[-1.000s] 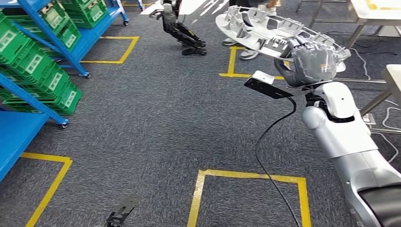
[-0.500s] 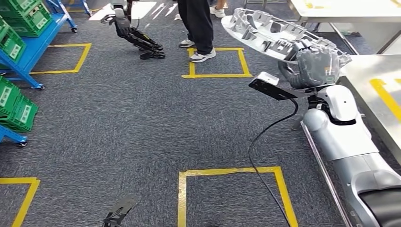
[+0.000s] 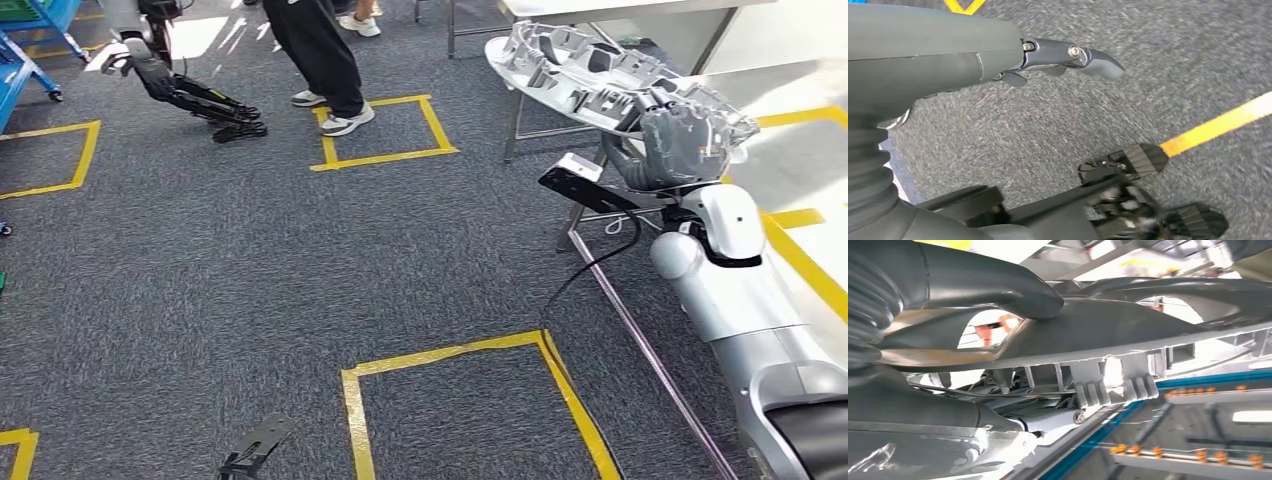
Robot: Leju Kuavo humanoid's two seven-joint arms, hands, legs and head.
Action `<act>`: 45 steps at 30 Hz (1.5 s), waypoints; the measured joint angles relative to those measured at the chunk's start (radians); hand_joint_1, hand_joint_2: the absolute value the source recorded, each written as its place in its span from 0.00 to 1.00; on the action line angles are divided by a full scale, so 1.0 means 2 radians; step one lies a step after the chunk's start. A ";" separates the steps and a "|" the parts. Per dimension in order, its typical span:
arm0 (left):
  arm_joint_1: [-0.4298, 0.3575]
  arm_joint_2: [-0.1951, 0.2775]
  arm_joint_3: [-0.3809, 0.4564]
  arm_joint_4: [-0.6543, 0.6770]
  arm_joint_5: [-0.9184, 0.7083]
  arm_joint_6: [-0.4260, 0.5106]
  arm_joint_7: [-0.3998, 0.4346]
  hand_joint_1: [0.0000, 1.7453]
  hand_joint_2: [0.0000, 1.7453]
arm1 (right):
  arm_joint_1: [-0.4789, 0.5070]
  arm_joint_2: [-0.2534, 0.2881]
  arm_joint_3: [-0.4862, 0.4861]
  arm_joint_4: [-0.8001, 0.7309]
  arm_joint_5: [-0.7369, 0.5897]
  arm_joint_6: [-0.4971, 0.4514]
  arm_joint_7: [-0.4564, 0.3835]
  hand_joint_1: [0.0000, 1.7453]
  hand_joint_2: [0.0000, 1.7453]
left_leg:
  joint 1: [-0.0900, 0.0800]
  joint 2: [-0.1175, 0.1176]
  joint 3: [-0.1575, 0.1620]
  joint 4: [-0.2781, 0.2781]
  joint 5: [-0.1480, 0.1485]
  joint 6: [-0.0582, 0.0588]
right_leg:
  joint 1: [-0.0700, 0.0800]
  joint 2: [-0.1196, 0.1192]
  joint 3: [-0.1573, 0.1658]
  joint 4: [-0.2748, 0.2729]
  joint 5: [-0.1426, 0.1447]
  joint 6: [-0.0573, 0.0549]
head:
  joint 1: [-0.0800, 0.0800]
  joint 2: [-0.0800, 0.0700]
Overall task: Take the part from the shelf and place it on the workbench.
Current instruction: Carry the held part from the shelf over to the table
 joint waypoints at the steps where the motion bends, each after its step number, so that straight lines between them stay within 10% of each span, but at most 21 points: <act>1: 0.001 0.000 0.000 0.000 0.000 0.000 0.000 0.00 1.00 | 0.000 0.000 0.000 0.000 0.000 0.000 0.000 1.00 1.00 | 0.000 -0.008 -0.017 0.035 -0.017 0.000 | 0.000 0.006 0.000 0.000 0.001 -0.001 | 0.000 0.000; 4: 0.002 0.000 0.000 0.000 0.000 0.000 0.000 0.00 1.00 | 0.003 0.000 0.000 0.001 0.000 0.000 -0.001 1.00 1.00 | -0.001 -0.014 -0.055 0.100 -0.030 0.003 | 0.001 0.026 -0.001 0.000 0.001 -0.002 | -0.001 0.000; 8: 0.001 0.001 0.000 0.000 0.000 0.000 0.000 0.00 1.00 | 0.003 0.000 0.000 0.002 0.000 0.000 -0.001 1.00 1.00 | 0.001 -0.045 -0.003 -0.014 0.032 0.011 | -0.001 0.051 -0.002 0.000 0.003 0.001 | 0.000 0.000; 12: 0.000 0.002 0.000 0.000 0.000 0.000 0.000 0.00 1.00 | 0.004 -0.001 -0.001 0.002 0.000 -0.002 -0.001 1.00 1.00 | -0.001 -0.051 0.016 -0.052 0.039 0.013 | -0.008 0.074 -0.007 -0.007 0.011 0.014 | -0.001 0.000; 15: -0.001 0.002 0.001 0.000 0.000 0.000 0.000 0.00 1.00 | 0.005 -0.004 -0.004 0.003 0.000 -0.002 -0.002 1.00 1.00 | 0.000 -0.032 0.019 -0.062 0.046 0.021 | -0.003 0.043 -0.023 0.019 -0.008 0.019 | 0.002 0.000; 19: 0.001 0.002 0.001 0.000 0.000 0.000 0.000 0.00 1.00 | 0.005 -0.004 -0.006 0.003 0.001 -0.002 -0.005 1.00 1.00 | -0.002 -0.008 0.020 -0.063 0.046 0.024 | 0.000 0.003 -0.070 0.131 -0.057 0.022 | 0.005 0.000; 25: 0.001 -0.001 0.001 0.000 0.001 0.000 0.000 0.00 1.00 | 0.000 -0.004 -0.013 0.003 0.001 -0.003 -0.006 1.00 1.00 | -0.005 0.022 0.024 -0.060 0.042 0.016 | 0.005 -0.029 0.019 -0.011 -0.008 0.015 | 0.004 0.000; 29: 0.001 -0.002 0.001 0.000 0.002 0.001 0.000 0.00 1.00 | -0.001 -0.007 -0.018 0.002 0.001 -0.003 -0.006 1.00 1.00 | -0.003 0.022 0.021 -0.052 0.034 0.006 | 0.004 -0.009 0.016 -0.012 -0.002 0.003 | 0.004 0.000; 33: 0.004 -0.002 0.002 0.000 0.003 0.001 0.000 0.00 1.00 | -0.002 -0.008 -0.021 0.001 0.001 -0.003 -0.005 1.00 1.00 | -0.001 -0.012 -0.032 0.061 -0.022 -0.002 | 0.001 0.011 0.014 -0.014 0.002 -0.005 | 0.003 0.000; 35: 0.006 -0.002 0.002 0.000 0.003 0.001 0.000 0.00 1.00 | -0.002 -0.007 -0.021 0.001 0.001 -0.003 -0.006 1.00 1.00 | 0.000 -0.013 -0.047 0.089 -0.024 -0.001 | 0.001 0.025 0.013 -0.014 0.003 -0.005 | 0.003 0.000; 41: 0.006 -0.002 0.005 0.000 0.004 0.003 -0.001 0.00 1.00 | -0.007 -0.008 -0.021 -0.001 0.001 -0.001 -0.005 1.00 1.00 | 0.007 -0.062 0.024 -0.054 0.036 0.002 | -0.004 0.064 0.004 -0.013 0.010 0.008 | 0.004 0.000; 43: 0.005 -0.002 0.006 0.000 0.005 0.005 -0.001 0.00 1.00 | -0.007 -0.009 -0.022 -0.002 0.001 -0.001 -0.005 1.00 1.00 | 0.005 -0.051 0.025 -0.058 0.038 0.008 | -0.007 0.072 -0.001 -0.017 0.014 0.015 | 0.003 0.000; 45: 0.004 -0.001 0.007 0.000 0.007 0.008 -0.002 0.00 1.00 | -0.006 -0.011 -0.024 -0.002 0.001 0.000 -0.005 1.00 1.00 | 0.004 -0.039 0.025 -0.061 0.041 0.016 | -0.005 0.050 -0.011 -0.002 0.003 0.018 | 0.006 0.000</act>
